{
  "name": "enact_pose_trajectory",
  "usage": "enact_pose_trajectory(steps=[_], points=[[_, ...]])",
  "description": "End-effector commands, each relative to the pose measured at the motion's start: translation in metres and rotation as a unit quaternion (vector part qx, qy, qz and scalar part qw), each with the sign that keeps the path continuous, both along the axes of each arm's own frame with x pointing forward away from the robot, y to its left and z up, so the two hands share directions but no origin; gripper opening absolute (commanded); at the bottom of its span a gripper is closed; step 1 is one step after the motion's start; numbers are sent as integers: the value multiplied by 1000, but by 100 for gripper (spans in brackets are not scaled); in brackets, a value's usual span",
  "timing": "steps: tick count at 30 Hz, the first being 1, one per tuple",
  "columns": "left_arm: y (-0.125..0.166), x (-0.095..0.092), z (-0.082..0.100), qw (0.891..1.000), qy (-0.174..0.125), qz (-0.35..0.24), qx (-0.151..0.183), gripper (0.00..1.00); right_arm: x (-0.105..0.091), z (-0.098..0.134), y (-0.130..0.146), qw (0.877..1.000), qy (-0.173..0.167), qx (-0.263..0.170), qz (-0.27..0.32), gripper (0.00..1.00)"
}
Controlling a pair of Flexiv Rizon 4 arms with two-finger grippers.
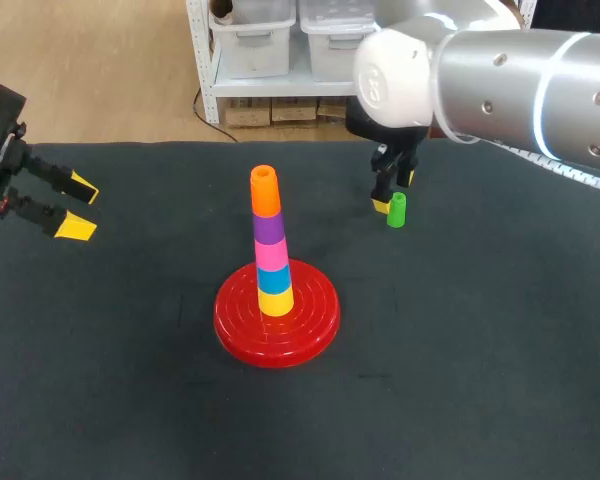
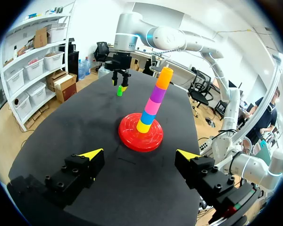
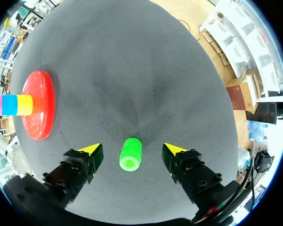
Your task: Pick up and stack the cylinders on the red base in this order: pink,purple,orange,green
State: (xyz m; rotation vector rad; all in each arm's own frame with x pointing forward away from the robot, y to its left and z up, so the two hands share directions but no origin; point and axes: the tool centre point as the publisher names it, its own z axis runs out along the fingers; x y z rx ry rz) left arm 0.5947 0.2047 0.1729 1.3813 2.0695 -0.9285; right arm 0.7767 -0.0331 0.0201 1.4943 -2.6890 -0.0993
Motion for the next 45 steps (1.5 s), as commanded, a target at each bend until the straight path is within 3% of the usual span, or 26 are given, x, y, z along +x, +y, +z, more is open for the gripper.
enact_pose_trajectory(steps=[1,8,19,21,22,33,34,35,36,38,41,45], points=[[1,2,-1,1000,1,-2,0,100,-5,1,-5,1000,-5,5,-3,79],[1,2,-1,1000,1,-2,0,100,-9,1,-8,1000,-5,7,-8,78],[1,2,-1,1000,1,-2,0,100,-12,0,-9,1000,-3,6,-8,67],[1,2,-1,1000,1,-2,0,100,-11,-1,-9,1000,-3,4,-8,50],[1,2,-1,1000,1,-2,0,100,-10,-1,-9,1000,-3,4,-7,48],[1,2,-1,1000,1,-2,0,100,-9,1,-8,1000,-5,1,-6,45],[1,2,-1,1000,1,-2,0,100,-9,0,-8,1000,-3,-1,-6,40],[1,2,-1,1000,1,-2,0,100,-9,-1,-8,1000,0,0,-9,28],[1,2,-1,1000,1,-2,0,100,-9,-1,-8,1000,0,1,-10,2],[1,2,-1,1000,1,-2,0,100,-9,0,-9,1000,2,2,-12,0],[1,2,-1,1000,1,-2,0,100,-9,16,-8,1000,-6,0,-7,0],[1,2,-1,1000,1,-2,0,100,-8,72,10,998,-22,0,66,0]])
